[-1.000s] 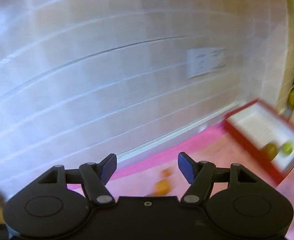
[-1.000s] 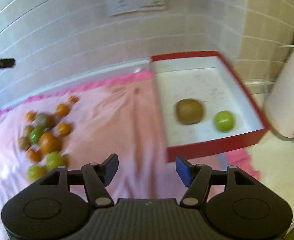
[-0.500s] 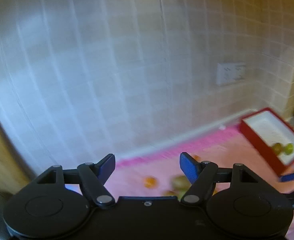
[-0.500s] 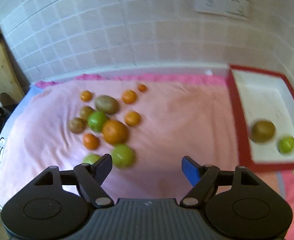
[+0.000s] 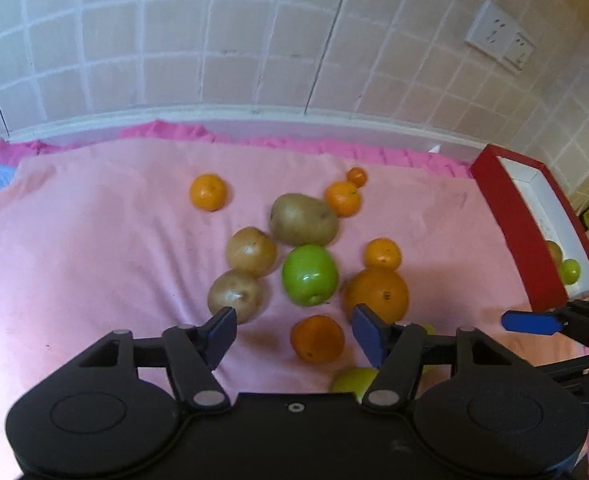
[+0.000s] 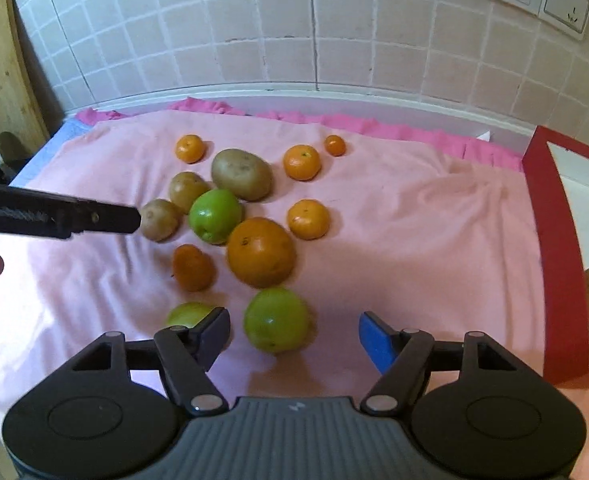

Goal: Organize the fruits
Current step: 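Grasp an orange with the left tool while the right tool grasps a green apple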

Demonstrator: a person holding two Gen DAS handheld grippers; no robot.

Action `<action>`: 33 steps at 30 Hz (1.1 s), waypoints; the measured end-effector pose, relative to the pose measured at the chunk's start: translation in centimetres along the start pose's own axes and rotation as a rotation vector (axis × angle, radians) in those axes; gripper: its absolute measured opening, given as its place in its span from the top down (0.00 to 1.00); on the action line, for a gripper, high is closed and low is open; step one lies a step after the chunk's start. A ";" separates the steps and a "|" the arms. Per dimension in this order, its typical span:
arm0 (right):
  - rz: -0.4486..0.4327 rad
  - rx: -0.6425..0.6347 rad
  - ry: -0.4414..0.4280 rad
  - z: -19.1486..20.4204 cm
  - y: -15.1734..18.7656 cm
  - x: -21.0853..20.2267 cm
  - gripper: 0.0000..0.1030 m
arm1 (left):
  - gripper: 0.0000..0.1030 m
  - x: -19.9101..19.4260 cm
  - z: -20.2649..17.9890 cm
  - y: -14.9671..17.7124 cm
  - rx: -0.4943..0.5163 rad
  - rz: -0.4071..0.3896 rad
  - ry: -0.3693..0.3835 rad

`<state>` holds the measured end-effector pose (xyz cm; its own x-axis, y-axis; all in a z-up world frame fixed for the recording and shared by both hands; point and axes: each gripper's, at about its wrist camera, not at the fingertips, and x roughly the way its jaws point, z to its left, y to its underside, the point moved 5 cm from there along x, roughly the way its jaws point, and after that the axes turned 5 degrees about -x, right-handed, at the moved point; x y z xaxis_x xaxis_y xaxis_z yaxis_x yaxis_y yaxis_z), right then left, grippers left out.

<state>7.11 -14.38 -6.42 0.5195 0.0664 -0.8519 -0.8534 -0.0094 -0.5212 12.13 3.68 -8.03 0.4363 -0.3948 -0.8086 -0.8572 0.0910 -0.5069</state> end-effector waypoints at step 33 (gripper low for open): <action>0.113 0.025 -0.096 0.5 0.0 7.3 0.44 | 0.43 8.0 -0.2 1.9 -0.040 0.144 0.048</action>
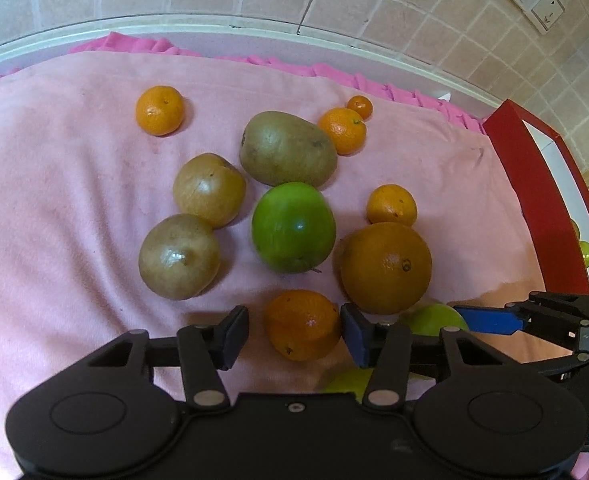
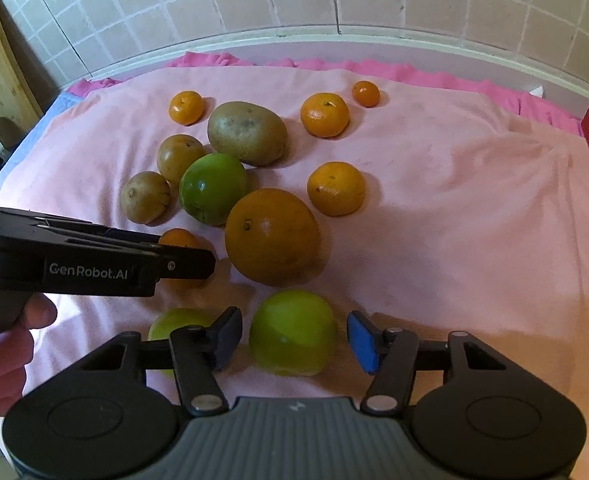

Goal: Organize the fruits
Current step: 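Grasp an orange with the left tool while the right tool grasps a green apple, then carry orange and green apple into the red box and open the left tool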

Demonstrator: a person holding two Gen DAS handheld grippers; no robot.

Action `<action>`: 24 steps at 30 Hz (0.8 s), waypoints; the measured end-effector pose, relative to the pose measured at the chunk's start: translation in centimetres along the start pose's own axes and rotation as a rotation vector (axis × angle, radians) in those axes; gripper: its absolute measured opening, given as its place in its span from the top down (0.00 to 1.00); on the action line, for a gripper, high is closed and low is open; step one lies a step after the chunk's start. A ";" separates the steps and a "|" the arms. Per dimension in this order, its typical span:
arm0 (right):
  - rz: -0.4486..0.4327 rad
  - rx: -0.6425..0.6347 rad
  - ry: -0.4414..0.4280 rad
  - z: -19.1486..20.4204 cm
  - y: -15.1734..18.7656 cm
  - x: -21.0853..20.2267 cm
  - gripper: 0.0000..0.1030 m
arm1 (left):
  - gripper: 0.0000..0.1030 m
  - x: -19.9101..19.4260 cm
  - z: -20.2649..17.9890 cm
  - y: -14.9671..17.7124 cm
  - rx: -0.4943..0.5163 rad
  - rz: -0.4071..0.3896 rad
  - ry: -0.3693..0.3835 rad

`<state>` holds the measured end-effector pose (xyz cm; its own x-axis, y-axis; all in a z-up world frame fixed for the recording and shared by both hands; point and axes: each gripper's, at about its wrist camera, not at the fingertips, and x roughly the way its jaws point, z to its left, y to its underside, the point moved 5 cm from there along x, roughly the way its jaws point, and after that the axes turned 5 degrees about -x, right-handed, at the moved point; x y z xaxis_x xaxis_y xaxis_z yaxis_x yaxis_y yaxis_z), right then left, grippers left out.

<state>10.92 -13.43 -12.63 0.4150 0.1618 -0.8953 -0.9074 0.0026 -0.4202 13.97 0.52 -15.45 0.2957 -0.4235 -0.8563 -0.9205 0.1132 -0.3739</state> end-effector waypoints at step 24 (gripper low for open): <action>-0.255 0.151 0.108 -8.6 1.8 -12.2 0.50 | 0.54 -11.8 -8.7 -4.8 0.229 -0.327 0.068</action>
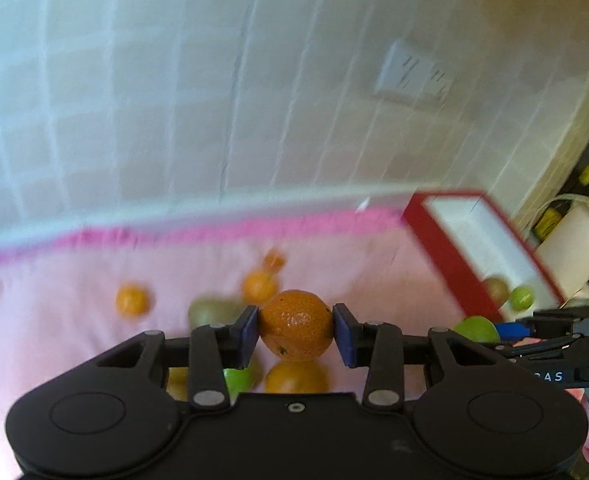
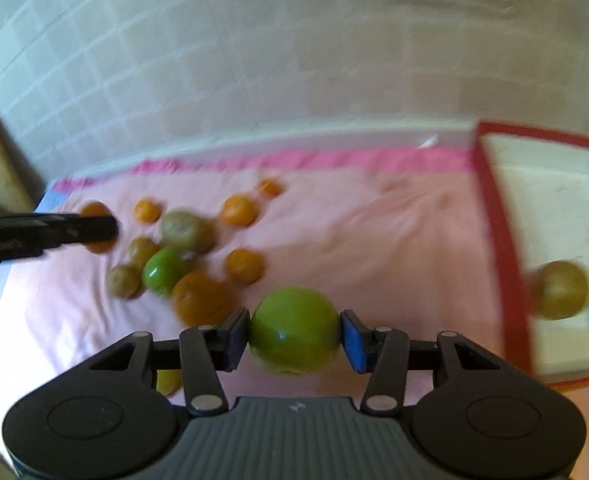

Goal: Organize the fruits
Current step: 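Carry orange and green apple into the red box and open the left tool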

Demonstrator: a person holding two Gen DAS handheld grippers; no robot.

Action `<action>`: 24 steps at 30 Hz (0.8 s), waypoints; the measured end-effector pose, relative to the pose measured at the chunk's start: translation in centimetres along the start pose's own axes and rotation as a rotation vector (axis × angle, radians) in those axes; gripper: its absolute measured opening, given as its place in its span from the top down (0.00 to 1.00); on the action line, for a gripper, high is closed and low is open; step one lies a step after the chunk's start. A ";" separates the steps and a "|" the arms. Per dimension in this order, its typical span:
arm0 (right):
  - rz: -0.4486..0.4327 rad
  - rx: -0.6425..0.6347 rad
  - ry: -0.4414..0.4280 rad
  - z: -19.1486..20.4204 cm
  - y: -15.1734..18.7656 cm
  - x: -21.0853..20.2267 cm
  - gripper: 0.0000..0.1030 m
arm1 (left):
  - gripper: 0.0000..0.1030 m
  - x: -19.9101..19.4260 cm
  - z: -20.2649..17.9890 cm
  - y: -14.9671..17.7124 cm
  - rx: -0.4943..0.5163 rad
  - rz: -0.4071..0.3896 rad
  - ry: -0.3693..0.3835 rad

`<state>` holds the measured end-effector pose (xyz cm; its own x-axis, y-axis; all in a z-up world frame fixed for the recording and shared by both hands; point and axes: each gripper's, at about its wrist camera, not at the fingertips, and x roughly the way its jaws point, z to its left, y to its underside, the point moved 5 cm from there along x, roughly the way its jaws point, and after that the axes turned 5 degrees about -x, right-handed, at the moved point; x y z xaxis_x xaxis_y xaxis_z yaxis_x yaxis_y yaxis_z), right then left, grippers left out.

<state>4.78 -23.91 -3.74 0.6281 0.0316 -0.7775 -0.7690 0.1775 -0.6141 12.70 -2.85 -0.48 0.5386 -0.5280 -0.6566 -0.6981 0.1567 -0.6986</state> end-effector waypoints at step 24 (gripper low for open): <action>-0.196 0.437 0.252 -27.4 -1.8 -2.7 0.50 | 0.54 17.0 -22.7 -0.2 -0.002 0.054 0.393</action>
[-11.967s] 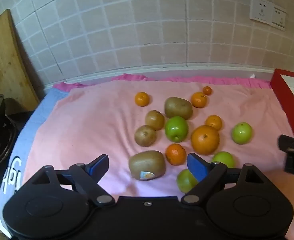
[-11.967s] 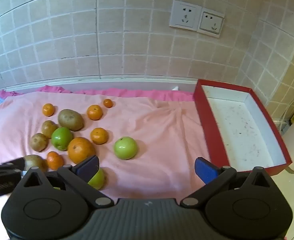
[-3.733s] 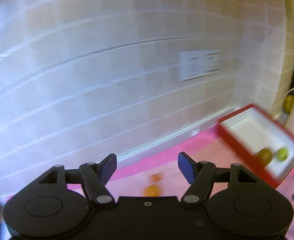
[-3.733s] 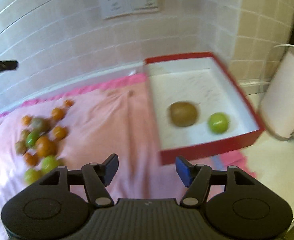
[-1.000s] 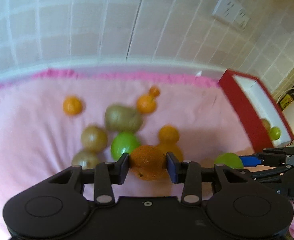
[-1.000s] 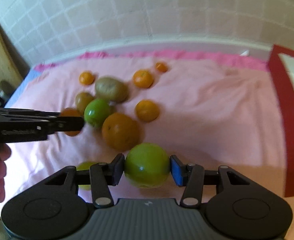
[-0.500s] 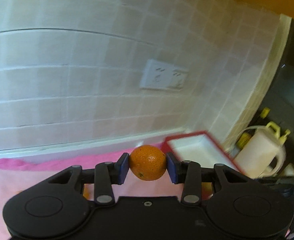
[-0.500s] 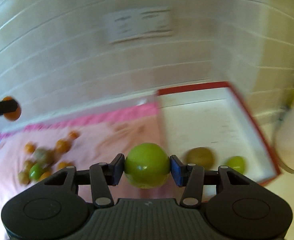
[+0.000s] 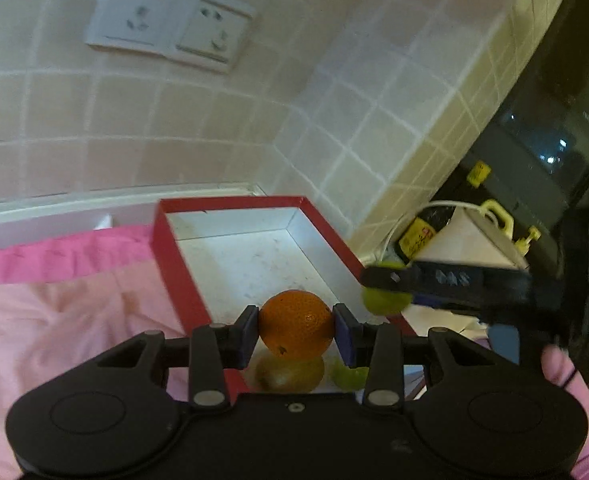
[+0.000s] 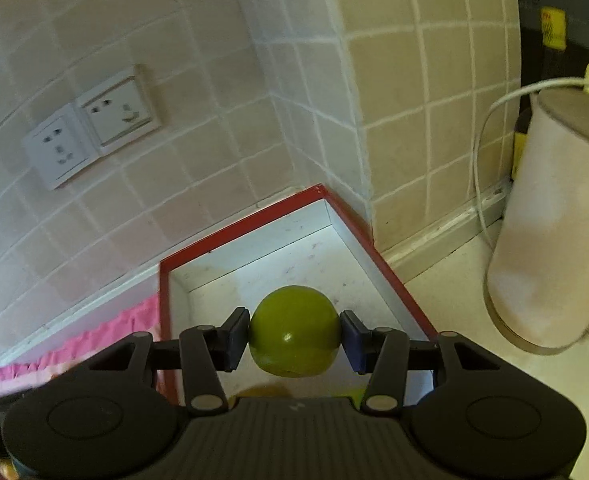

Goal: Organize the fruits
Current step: 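Carry orange and green apple into the red box and open the left tool, then open the right tool to drop the green apple into the box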

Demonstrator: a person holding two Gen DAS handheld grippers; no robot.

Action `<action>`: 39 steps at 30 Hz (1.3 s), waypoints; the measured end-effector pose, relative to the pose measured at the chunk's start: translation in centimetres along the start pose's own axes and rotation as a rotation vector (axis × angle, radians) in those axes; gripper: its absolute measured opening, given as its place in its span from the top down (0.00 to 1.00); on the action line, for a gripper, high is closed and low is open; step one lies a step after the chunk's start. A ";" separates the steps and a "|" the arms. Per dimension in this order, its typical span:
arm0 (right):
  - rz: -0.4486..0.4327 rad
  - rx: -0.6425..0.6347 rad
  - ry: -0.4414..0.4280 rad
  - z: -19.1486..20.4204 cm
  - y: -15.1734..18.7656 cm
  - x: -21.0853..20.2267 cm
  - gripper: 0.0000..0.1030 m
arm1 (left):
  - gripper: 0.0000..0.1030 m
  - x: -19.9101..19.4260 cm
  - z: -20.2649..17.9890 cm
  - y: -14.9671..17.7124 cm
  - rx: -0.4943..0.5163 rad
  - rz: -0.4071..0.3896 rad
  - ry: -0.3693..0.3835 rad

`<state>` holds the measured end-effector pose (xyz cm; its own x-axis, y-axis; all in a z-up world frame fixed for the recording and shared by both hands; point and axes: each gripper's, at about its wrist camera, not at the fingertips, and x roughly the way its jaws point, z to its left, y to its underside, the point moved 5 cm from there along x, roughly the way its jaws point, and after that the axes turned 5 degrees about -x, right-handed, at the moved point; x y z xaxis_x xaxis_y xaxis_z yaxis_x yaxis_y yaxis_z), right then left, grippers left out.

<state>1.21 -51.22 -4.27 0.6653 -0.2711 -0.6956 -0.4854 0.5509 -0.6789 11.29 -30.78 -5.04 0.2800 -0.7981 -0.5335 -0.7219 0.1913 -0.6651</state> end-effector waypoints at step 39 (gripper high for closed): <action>0.170 -0.038 0.013 -0.7 0.0 12.3 0.50 | 0.28 13.0 -0.7 0.7 0.123 0.133 -0.272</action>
<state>8.99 -55.15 -13.00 0.5646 -0.1867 -0.8040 -0.6116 0.5595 -0.5594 13.98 -41.41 -12.02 0.3593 -0.5827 -0.7290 -0.6861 0.3645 -0.6296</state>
